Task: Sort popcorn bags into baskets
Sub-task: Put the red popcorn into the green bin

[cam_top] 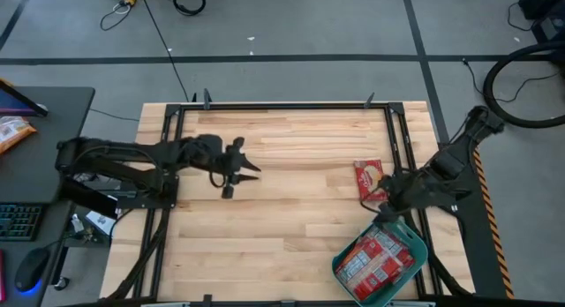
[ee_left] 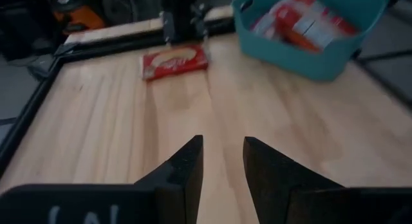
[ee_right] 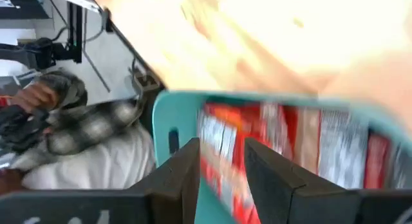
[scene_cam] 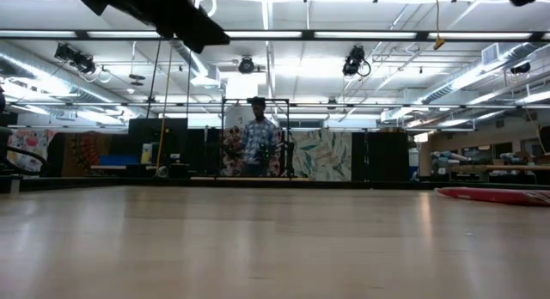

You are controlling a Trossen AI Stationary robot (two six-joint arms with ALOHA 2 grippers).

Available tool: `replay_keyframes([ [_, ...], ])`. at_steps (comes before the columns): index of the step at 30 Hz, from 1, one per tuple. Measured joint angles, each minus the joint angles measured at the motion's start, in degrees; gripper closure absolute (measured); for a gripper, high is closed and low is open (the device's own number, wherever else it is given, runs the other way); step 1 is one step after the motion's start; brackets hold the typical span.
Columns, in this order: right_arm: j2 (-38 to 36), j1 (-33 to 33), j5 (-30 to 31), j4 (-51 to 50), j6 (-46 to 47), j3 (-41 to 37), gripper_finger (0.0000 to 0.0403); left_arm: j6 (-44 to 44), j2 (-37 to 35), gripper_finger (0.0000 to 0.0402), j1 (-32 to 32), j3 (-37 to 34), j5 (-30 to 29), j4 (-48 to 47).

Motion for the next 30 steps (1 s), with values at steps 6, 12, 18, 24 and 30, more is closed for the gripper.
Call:
replay_keyframes([
  [6,3.01,-10.25,-2.32,1.01,-15.14,0.00,0.0277,-1.97,-3.03,0.0285,5.09,-2.67,4.22,4.55],
  [12,7.39,-19.70,-3.92,1.38,-25.96,0.00,0.0277,-5.30,-6.21,0.0285,8.12,-8.78,3.65,10.75],
  [18,12.48,-29.87,-6.80,1.15,-36.39,1.69,0.0277,-6.98,-10.80,0.0286,10.48,-12.32,2.38,12.30],
  [24,18.03,-36.59,-8.26,1.25,-44.58,4.54,0.0277,-7.82,-17.72,0.0286,11.55,-14.79,1.68,12.77],
  [30,22.51,-40.73,-5.28,-5.76,-46.53,4.59,0.0277,-7.97,-26.09,0.0286,10.06,-22.50,-3.72,16.78],
])
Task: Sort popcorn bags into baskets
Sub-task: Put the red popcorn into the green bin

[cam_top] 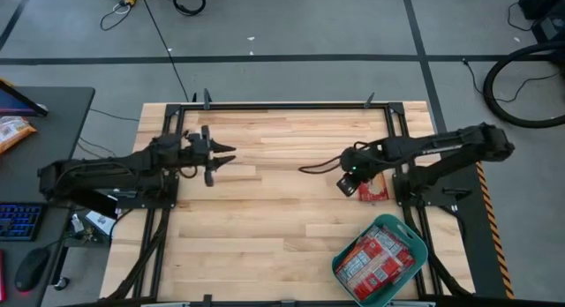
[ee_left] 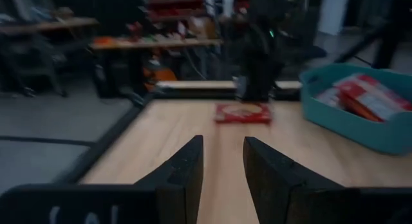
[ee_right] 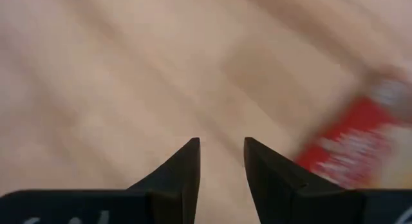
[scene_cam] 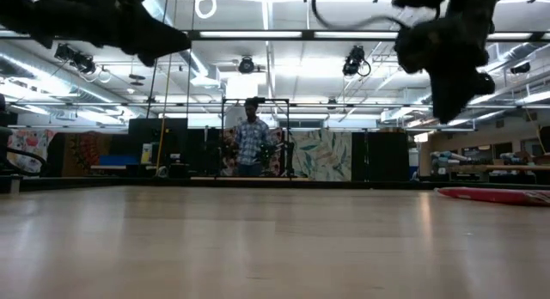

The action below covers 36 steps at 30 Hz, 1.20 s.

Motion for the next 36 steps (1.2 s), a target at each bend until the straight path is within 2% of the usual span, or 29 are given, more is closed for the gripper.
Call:
replay_keyframes([
  [2,1.39,-1.68,3.13,-5.28,0.35,0.00,0.0277,1.14,-1.77,0.0286,-0.66,-2.77,-3.19,3.33],
  [5,4.26,-4.64,6.55,-12.88,3.17,0.00,0.0277,7.21,-2.61,0.0286,-1.57,-7.01,-4.80,10.30],
  [8,7.92,-7.35,5.75,-17.05,5.41,0.00,0.0277,13.61,-2.66,0.0286,-2.22,-10.93,-4.83,17.84],
  [13,12.91,-10.62,2.45,-17.32,5.02,0.00,0.0277,17.55,-2.64,0.0286,-2.03,-14.96,-7.91,24.77],
  [19,14.48,-13.94,4.48,-17.87,4.12,0.00,0.0277,18.31,-2.63,0.0286,-2.03,-15.05,-8.74,25.03],
  [26,14.46,-17.18,6.29,-22.54,8.86,0.00,0.0277,16.09,-2.61,0.0286,-2.03,-15.05,-8.73,25.44],
  [36,14.44,-18.57,7.38,-24.36,10.14,0.00,0.0277,15.93,-2.61,0.0285,-2.03,-15.07,-8.73,24.94],
])
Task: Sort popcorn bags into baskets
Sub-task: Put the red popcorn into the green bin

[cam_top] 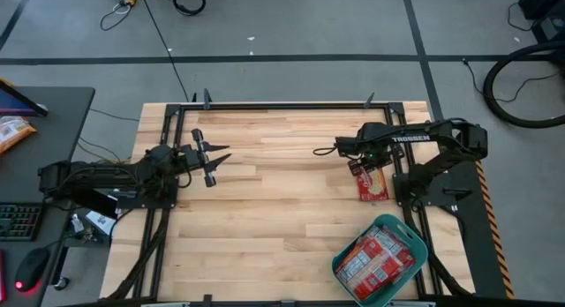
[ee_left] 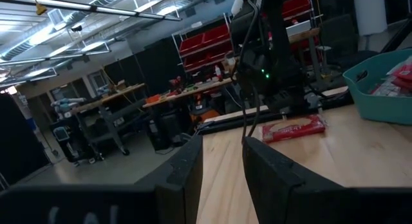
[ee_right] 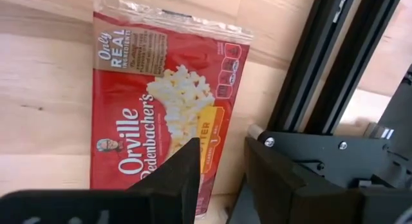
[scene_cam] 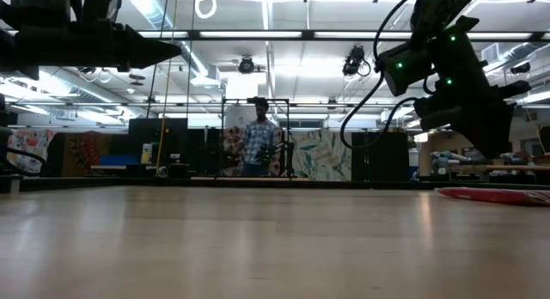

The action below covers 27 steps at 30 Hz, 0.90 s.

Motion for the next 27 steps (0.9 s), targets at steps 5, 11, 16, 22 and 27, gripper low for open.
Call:
replay_keyframes([
  [5,-0.02,0.00,0.00,0.02,0.12,0.00,0.0277,0.00,0.00,0.0285,0.00,0.00,0.01,0.00],
  [11,-0.02,-1.18,-1.78,0.77,2.01,0.00,0.0277,0.00,0.00,0.0285,0.00,0.00,0.01,0.00],
  [16,-0.02,-1.77,-2.91,0.81,2.58,-0.02,0.0277,0.00,0.00,0.0285,0.00,0.00,0.01,0.00],
  [22,-0.02,-2.76,-5.07,0.01,2.25,0.68,0.0277,0.00,0.00,0.0285,0.00,0.00,0.01,0.00],
  [27,-0.02,-2.85,-4.58,-3.03,2.30,5.81,0.0277,0.00,0.00,0.0285,0.00,0.00,0.01,0.00],
])
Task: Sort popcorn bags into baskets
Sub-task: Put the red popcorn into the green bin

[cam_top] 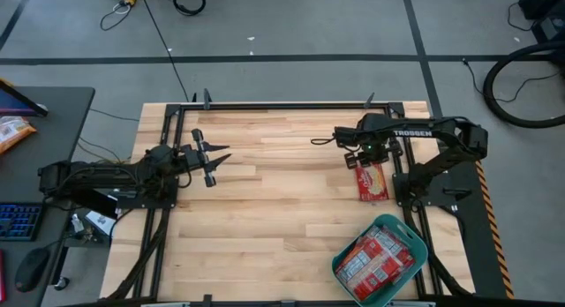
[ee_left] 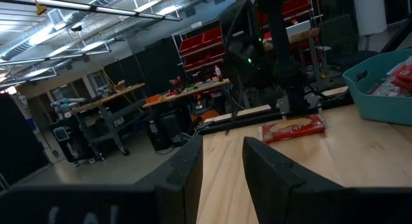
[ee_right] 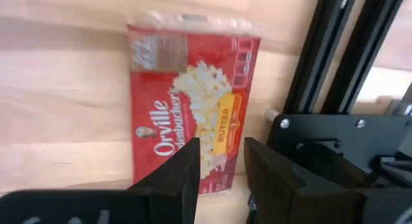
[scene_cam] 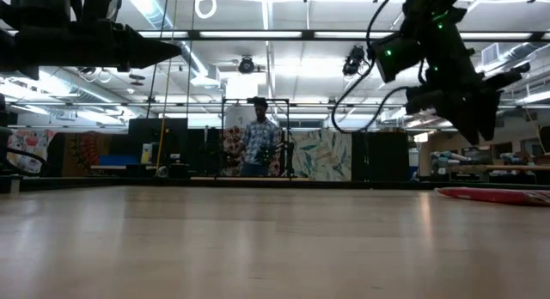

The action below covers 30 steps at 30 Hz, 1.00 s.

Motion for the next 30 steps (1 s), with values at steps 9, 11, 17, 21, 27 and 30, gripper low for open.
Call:
replay_keyframes([
  [9,3.65,0.13,2.76,-1.33,1.48,1.01,0.0277,-0.02,0.00,0.0285,-0.01,0.00,0.02,0.00],
  [11,6.26,0.53,3.19,-0.59,0.22,0.02,0.0277,-0.02,0.00,0.0285,0.00,0.00,0.02,0.00],
  [17,15.20,1.16,3.00,3.01,-4.39,-0.63,0.0277,-0.04,0.00,0.0285,0.00,0.00,0.02,-0.13],
  [21,20.43,1.19,0.21,8.33,-8.23,-0.63,0.0277,-0.04,0.00,0.0285,-0.01,0.00,0.01,-0.19],
  [27,22.90,2.22,-2.28,14.31,-11.28,3.26,0.0277,-0.03,0.00,0.0285,0.00,0.00,0.00,-0.25],
  [30,23.05,3.94,-0.07,19.22,-14.68,8.02,0.0277,-0.02,0.00,0.0285,0.00,0.00,0.00,-0.26],
])
